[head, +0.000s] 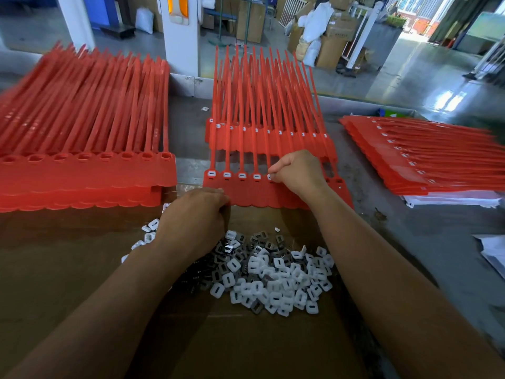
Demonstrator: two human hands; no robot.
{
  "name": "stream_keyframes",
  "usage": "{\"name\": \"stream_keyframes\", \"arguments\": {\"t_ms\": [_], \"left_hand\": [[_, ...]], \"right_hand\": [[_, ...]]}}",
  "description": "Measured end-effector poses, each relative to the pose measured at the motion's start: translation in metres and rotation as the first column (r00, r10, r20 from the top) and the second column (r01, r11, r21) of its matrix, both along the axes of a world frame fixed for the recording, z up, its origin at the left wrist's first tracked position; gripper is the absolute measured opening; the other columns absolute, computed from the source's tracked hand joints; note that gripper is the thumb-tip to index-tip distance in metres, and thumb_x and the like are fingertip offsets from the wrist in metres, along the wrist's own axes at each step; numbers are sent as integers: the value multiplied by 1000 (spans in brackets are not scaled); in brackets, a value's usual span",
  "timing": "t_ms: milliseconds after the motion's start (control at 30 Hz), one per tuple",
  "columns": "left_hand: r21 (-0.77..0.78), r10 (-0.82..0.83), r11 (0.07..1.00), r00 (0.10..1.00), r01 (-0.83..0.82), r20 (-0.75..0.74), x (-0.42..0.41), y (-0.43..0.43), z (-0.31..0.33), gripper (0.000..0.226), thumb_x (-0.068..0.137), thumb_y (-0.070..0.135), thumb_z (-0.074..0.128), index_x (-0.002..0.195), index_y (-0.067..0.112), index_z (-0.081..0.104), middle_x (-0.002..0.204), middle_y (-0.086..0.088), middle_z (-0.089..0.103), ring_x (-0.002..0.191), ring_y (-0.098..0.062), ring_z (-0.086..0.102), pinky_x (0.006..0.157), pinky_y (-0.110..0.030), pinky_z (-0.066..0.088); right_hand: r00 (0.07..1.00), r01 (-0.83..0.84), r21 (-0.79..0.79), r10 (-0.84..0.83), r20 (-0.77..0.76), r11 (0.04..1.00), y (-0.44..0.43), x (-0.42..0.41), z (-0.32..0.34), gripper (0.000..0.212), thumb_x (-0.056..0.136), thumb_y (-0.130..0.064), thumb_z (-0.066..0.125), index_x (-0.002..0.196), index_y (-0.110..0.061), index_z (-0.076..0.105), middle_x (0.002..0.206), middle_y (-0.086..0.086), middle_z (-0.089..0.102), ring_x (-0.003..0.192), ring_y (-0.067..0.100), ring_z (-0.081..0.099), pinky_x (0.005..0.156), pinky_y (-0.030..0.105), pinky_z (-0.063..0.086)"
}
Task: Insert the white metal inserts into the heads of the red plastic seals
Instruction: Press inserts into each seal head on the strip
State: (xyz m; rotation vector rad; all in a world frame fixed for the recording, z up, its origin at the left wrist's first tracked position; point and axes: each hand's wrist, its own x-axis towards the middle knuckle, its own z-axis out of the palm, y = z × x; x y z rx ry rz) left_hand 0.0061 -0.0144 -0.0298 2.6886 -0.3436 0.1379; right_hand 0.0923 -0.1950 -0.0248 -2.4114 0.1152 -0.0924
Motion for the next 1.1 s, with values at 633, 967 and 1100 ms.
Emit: {"name": "stream_keyframes", "arguments": {"t_ms": [633,967,1100], "left_hand": [[-21,1,1000,1000,-1,25,-3,0,0,32,88,6,44,109,11,66,123,-1,60,109,-19,55,88,-29,42],[3,-5,1000,1000,5,2,-2,-1,1,36,88,5,43,116,14,63,133,1,53,119,-19,50,96,-32,40],[10,-1,1000,1000,1,-9,-1,-1,1,35,88,6,42,115,13,63,133,1,53,118,-19,50,95,-32,40]], "right_hand": [[982,28,5,-27,-188,1000,1,14,13,30,69,-3,77,60,-22,56,89,2,66,94,17,61,88,30,49],[997,-19,44,22,-76,999,-6,5,0,23,79,-11,70,69,-26,57,86,-1,63,85,15,60,79,30,51],[992,-89,116,99,-80,989,-10,-3,2,17,84,-11,65,76,-24,59,76,-6,61,67,6,56,61,18,43]]}}
